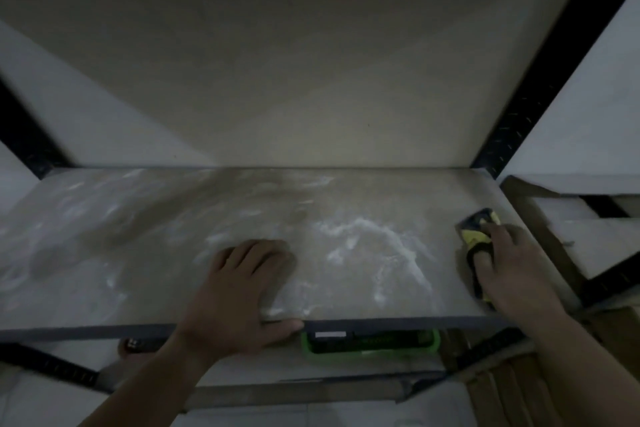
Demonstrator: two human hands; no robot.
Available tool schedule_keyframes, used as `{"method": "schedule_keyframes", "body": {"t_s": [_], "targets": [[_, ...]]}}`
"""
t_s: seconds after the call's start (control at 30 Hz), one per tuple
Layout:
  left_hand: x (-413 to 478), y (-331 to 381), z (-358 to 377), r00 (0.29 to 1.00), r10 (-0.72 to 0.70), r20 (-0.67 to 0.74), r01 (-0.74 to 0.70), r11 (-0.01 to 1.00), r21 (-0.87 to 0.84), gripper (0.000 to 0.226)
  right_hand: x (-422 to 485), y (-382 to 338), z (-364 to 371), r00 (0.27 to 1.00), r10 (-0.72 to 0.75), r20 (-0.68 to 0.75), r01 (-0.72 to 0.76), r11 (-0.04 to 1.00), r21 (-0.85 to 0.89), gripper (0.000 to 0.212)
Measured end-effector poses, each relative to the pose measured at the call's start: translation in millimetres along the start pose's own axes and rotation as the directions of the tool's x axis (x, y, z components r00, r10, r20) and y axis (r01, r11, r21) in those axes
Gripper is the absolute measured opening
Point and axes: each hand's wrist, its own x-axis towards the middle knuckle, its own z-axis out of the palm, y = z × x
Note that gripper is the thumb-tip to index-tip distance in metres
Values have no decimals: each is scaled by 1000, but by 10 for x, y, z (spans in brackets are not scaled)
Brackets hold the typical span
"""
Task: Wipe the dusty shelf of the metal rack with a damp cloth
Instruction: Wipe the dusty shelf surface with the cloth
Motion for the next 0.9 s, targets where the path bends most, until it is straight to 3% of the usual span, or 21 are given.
{"method": "schedule_keyframes", "body": {"t_s": [0.13, 0.27, 0.4, 0.43, 0.5, 0.6, 0.7, 0.8, 0.9], "targets": [[2, 1, -3, 1000, -12, 19, 12, 1000, -3, 93, -206, -658, 29, 993, 55, -101, -35, 982, 187, 56], [-8, -1, -6, 1000, -10, 27, 10, 1000, 5, 92, -323, -1413, -18, 989, -133, -61, 145, 937, 318, 49], [-21, -1, -5, 1000, -3, 26, 3, 1000, -2, 91, -54, -1119, -150, 985, -158, -77, 174, 926, 334, 43], [-25, 3, -4, 1000, -1, 25, 1, 1000, -2, 90, 50, -913, -189, 981, -153, -119, 179, 950, 254, 40], [-28, 4, -3, 1000, 4, 17, -4, 1000, -6, 90, 247, -454, -265, 991, -84, -107, 98, 987, 129, 39], [-13, 6, -9, 1000, 4, 5, -4, 1000, -12, 90, 514, 42, -204, 984, 157, -82, -143, 978, 154, 43], [3, 12, -20, 1000, 1, 13, -1, 1000, -12, 91, 585, 29, -127, 971, 240, -9, -237, 961, 145, 43], [7, 3, -22, 1000, 8, 1, -8, 1000, 1, 90, 526, -463, -146, 1000, -1, -5, 2, 987, 163, 44], [13, 0, -25, 1000, 14, 5, -14, 1000, 4, 90, 446, -1084, -47, 988, -124, -95, 149, 928, 342, 51]]}}
